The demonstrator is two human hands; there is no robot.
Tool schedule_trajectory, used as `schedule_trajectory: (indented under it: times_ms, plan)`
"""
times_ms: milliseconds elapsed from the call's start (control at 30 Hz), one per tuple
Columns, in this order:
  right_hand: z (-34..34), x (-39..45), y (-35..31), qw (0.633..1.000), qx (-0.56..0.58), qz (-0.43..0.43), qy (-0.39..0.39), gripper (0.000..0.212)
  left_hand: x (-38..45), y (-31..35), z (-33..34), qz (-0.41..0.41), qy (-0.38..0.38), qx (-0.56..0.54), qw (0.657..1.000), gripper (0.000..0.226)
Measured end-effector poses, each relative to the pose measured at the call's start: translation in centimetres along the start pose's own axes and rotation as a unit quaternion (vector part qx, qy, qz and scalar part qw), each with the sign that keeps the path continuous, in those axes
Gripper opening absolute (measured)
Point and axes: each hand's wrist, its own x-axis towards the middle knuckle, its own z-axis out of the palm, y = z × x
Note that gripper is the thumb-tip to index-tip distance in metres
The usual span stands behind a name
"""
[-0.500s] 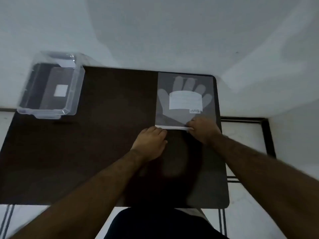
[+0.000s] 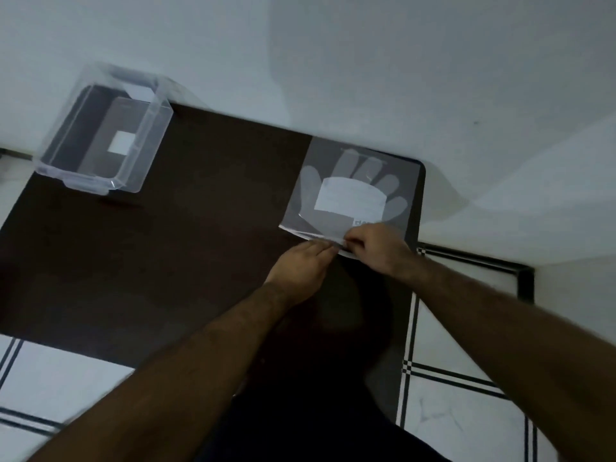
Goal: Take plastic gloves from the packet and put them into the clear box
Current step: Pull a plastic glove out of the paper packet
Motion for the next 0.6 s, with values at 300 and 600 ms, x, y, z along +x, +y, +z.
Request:
schedule_trajectory:
  times_ms: [300, 600]
  plan:
    - [1.0, 0.8, 1.7, 0.990, 0.092, 0.033, 0.107, 0.013, 3.1, 2.6, 2.1, -0.104, -0.004, 0.054, 0.993, 0.030]
    - [0.8, 1.7, 2.7, 0.983, 0.124, 0.064, 0.121, 0.012, 4.4, 2.8, 2.6, -0.110, -0.006, 0.096, 0.989, 0.029]
